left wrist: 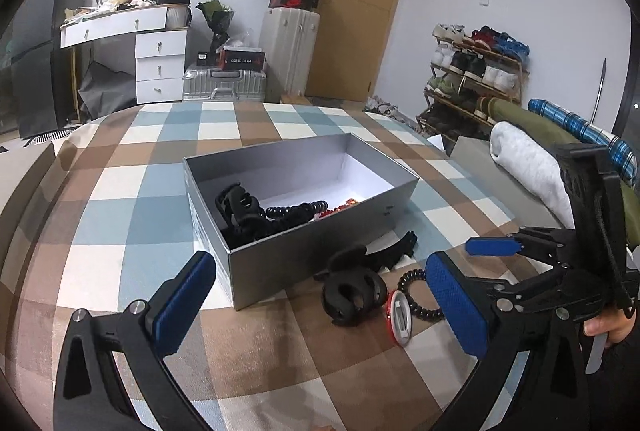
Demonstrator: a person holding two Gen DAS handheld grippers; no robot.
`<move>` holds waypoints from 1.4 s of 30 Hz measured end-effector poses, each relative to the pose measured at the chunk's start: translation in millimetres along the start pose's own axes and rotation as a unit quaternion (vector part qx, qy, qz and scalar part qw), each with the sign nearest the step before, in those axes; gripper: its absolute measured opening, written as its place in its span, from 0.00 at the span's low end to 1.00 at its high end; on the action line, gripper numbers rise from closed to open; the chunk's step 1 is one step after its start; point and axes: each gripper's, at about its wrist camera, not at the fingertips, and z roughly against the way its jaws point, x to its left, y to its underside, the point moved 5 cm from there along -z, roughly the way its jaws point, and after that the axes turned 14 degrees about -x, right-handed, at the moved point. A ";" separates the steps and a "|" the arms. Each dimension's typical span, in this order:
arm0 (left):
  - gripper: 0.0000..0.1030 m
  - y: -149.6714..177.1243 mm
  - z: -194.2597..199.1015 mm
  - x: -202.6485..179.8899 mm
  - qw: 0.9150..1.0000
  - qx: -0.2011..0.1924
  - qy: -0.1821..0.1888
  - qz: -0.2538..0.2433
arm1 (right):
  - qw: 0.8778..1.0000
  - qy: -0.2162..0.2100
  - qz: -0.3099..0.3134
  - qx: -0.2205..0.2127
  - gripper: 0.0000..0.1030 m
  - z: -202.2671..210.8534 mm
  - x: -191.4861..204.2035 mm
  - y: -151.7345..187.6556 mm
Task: Organize jewelry
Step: 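Withdraw and grasp a second black coiled hair tie with the right tool, then grasp the white round pin badge with the left tool while the right tool holds the hair tie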
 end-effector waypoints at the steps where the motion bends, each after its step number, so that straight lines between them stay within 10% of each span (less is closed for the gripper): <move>1: 0.99 0.8 -0.1 0.6 1.000 0.002 0.001 0.001 | 1.000 0.001 0.001 0.002 0.70 -1.0 0.3 1.1; 5: 0.99 4.8 -1.1 -0.2 1.000 0.015 0.003 0.001 | 1.000 0.001 -0.004 0.025 0.44 -8.2 -1.9 9.2; 19: 0.99 11.2 -0.3 -7.8 0.999 0.037 0.020 -0.005 | 0.998 0.022 0.050 0.024 0.26 -13.3 21.6 12.0; 22: 0.99 11.7 -1.6 -6.0 0.999 0.040 0.018 0.001 | 0.998 0.020 0.058 0.022 0.08 -14.7 27.1 11.5; 42: 0.94 44.5 -1.5 -31.7 0.988 0.139 0.010 -0.059 | 0.998 -0.035 0.006 -0.048 0.08 20.1 17.9 -13.6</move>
